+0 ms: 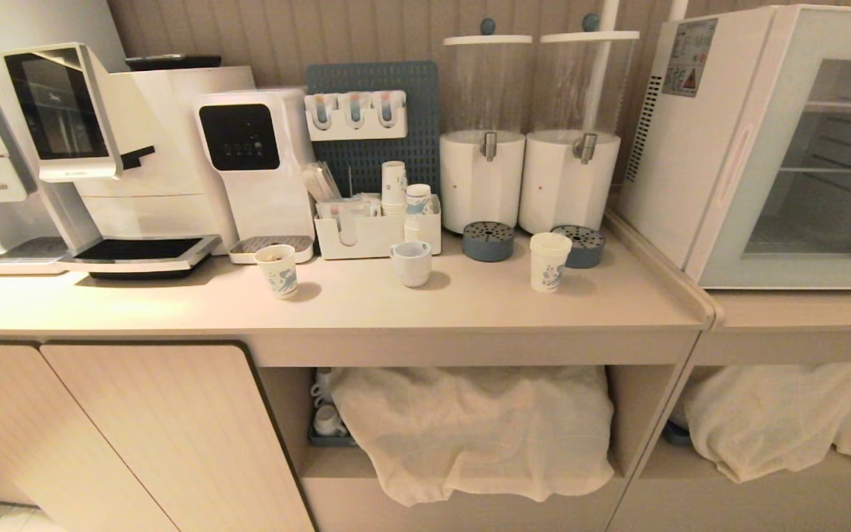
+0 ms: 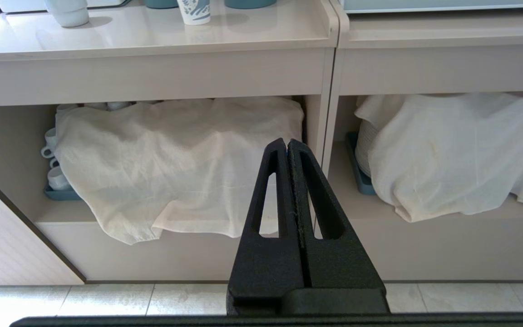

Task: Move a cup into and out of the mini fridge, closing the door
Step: Open the freezer door

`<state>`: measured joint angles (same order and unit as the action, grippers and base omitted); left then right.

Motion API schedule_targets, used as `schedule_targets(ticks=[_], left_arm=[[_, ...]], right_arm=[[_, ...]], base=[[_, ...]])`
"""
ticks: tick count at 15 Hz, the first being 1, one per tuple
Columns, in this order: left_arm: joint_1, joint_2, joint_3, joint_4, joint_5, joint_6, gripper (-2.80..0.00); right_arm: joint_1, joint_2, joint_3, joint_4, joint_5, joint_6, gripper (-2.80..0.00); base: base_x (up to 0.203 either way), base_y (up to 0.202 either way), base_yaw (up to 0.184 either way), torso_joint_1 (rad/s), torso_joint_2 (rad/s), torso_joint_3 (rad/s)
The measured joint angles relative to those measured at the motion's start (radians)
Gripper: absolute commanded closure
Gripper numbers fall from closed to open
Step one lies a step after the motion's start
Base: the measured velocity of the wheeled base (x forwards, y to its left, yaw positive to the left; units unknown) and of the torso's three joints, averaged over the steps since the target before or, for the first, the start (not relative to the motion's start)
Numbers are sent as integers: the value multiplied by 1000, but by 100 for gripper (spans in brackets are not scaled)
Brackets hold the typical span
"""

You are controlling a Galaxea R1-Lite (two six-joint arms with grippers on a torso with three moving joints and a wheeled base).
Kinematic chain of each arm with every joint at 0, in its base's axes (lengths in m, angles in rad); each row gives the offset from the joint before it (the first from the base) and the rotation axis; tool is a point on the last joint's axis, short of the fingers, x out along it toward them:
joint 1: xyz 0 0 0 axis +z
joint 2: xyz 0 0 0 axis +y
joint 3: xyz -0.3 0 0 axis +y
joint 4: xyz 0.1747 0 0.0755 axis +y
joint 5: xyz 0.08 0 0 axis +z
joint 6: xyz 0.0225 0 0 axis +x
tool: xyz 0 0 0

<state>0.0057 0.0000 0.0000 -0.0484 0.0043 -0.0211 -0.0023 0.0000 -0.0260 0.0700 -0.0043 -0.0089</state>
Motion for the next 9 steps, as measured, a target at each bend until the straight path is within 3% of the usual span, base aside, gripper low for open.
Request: schedule_targets(ticks=[9], left_arm=[[0, 0, 0, -1, 0, 3, 0]], right_arm=[[1, 0, 0, 0, 0, 0, 0]], base=[[0, 0, 0, 0, 0, 0]])
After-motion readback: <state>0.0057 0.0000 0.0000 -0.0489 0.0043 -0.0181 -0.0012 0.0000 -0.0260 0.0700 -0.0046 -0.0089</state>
